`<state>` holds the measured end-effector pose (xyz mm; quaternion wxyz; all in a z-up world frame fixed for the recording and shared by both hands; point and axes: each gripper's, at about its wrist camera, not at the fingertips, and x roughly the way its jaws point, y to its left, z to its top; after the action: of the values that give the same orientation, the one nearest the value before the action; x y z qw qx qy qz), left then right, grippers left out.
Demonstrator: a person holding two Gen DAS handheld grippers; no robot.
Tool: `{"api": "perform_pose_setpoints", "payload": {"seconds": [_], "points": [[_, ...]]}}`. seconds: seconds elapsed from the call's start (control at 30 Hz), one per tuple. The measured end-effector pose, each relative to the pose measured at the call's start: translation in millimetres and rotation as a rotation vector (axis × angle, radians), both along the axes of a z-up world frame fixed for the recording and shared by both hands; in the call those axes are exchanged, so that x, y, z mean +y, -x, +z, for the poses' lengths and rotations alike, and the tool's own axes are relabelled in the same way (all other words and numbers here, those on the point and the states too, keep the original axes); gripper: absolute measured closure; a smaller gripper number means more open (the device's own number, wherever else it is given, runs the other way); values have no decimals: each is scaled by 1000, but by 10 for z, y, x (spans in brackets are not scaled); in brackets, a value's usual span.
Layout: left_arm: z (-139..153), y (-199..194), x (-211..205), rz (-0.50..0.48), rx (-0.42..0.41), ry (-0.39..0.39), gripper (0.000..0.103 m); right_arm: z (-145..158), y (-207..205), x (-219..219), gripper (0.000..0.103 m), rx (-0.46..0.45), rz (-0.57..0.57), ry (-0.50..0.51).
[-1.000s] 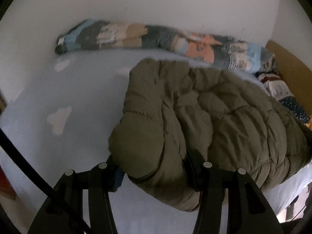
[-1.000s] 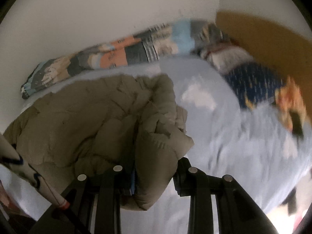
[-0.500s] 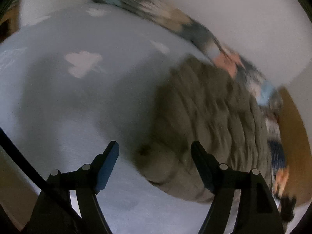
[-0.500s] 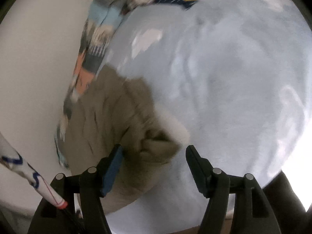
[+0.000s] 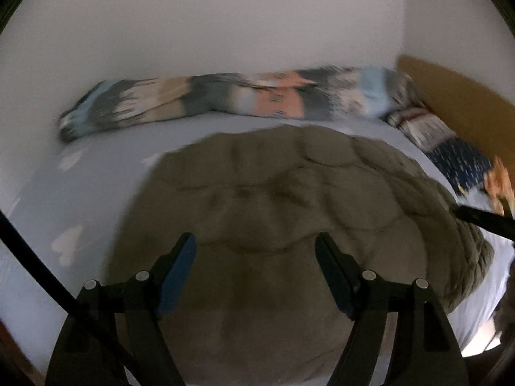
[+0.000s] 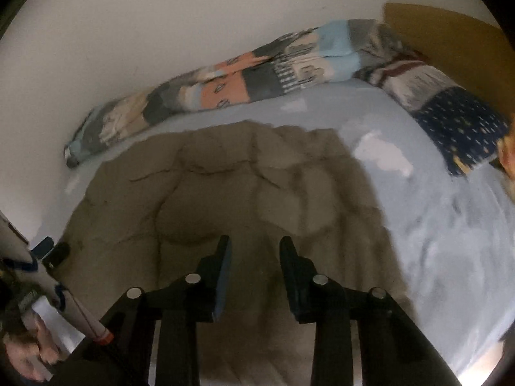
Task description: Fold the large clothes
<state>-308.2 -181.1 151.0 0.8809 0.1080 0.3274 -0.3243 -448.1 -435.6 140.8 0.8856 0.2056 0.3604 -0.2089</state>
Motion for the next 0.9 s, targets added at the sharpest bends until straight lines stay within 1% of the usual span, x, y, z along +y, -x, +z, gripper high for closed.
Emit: {"api": "perform_pose_setpoints", "payload": {"seconds": [0.1,0.17,0.27,0.33,0.4,0.5,0.57,0.6,0.63,0.67,0.73,0.8,0.83,0.87,0.9], "points": [[-144,-37,-297,-39,26,-41,28,-162,-299,-36,70,41,6,14],[-302,-134,-457,-25,63,-89,27,-336,-462,-81,70,88,19,17],[-476,-232,-586,-19,115,-126,23,-535,-594,-109,69,163,25,-6],[-554,-243,-598,-18,120,-152,23,-586,-624,-69,69,192,18,8],[-559,-233,-595,-10,125,-152,23,-603,-636,-77,68,203,9,10],[-479,-219,-566,6,106,-124,23,-487,-644,-114,68,169,-15,6],[-374,-202,-511,16,84,-92,23,-290,-605,-51,68,85,-11,40],[-315,-205,-499,26,69,-75,23,-203,-598,-5,68,51,-1,68],[-224,-206,-434,51,37,-47,23,-116,-609,66,68,22,18,103],[-164,-218,-387,71,14,-33,23,-80,-633,126,68,5,40,109],[-51,-283,-260,141,-41,-21,23,-64,-708,258,68,-32,98,70],[-36,-382,-145,209,-53,-32,23,-109,-820,413,68,-25,150,51],[-43,-422,-100,230,-48,-39,23,-149,-891,506,68,-8,171,65],[-83,-490,-44,261,-30,-55,23,-189,-938,565,68,9,180,82],[-156,-572,-1,279,9,-73,23,-240,-990,614,68,30,185,95]]}}
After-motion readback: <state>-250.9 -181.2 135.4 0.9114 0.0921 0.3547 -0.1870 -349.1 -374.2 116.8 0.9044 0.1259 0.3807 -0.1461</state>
